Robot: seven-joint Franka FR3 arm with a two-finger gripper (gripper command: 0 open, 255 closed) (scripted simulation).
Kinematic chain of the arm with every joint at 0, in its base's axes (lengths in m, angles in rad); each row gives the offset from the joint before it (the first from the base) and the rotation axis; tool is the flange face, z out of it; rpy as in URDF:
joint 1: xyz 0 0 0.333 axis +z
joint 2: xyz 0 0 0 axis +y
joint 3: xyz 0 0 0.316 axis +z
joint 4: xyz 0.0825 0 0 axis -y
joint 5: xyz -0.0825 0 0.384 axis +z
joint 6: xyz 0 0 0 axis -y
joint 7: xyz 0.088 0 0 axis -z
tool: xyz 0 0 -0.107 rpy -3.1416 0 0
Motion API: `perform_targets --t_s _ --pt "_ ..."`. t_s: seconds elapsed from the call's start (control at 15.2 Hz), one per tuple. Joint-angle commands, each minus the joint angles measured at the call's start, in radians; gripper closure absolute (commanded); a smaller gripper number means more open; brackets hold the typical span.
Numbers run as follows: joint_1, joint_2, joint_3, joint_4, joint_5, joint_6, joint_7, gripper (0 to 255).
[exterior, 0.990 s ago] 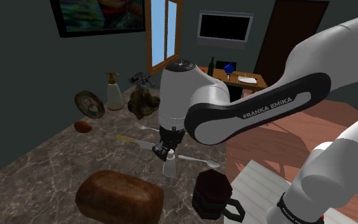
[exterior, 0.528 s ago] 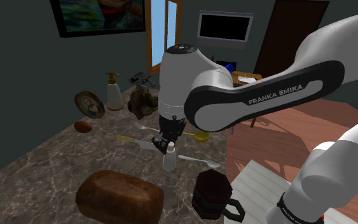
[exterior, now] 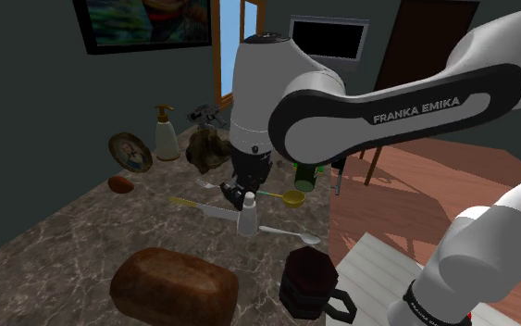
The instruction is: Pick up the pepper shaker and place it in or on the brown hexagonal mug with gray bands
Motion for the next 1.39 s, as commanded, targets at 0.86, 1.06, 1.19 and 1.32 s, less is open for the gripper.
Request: perform_targets --t_s 0.86,1.06,1.19,1.32 --pt "0.081 -0.267 -0.089 -0.056 0.113 -0.191 -0.068 255" --pt "0.127 -0.384 -0.122 -0.117 0.147 -0.247 -0.077 255" --pt "0.157 -0.459 -0.141 -0.151 0.164 -0.291 -0.079 255" --pt "0.187 -0.533 -0.158 -0.179 0.178 -0.338 -0.077 255"
